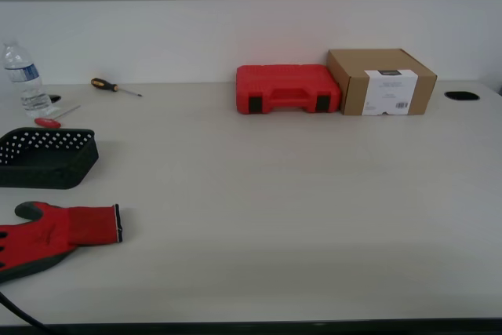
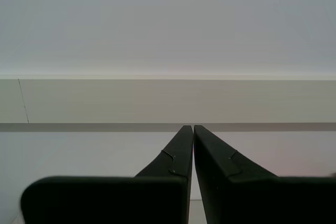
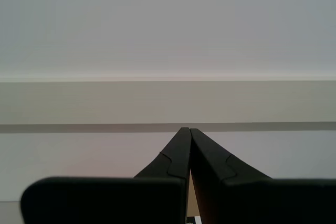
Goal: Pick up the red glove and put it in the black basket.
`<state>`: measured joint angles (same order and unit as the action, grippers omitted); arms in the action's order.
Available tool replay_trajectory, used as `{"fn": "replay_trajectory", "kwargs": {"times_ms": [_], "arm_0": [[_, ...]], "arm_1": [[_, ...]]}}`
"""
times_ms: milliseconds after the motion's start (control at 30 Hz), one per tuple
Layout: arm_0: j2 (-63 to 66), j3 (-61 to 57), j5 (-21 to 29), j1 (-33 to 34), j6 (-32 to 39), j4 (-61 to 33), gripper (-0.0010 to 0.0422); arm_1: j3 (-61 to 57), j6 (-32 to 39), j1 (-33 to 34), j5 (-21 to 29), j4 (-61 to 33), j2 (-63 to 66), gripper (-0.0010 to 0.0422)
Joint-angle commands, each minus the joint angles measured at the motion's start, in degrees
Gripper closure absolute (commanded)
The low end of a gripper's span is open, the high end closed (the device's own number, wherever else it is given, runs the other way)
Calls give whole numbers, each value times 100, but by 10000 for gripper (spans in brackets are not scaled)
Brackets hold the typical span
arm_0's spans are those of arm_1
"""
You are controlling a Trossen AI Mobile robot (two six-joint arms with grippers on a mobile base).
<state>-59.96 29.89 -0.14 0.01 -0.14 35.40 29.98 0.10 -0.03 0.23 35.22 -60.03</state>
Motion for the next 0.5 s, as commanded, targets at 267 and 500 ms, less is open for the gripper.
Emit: {"fn": "replay_trajectory", "kwargs": {"times_ms": [267, 500], "arm_0": [[2, 4, -4, -2, 15, 13, 412], [2, 4, -4, -2, 15, 13, 412]], "arm_1": [[24, -11, 2, 4, 33, 0, 413], [118, 376, -11, -181, -1252, -11, 413]]}}
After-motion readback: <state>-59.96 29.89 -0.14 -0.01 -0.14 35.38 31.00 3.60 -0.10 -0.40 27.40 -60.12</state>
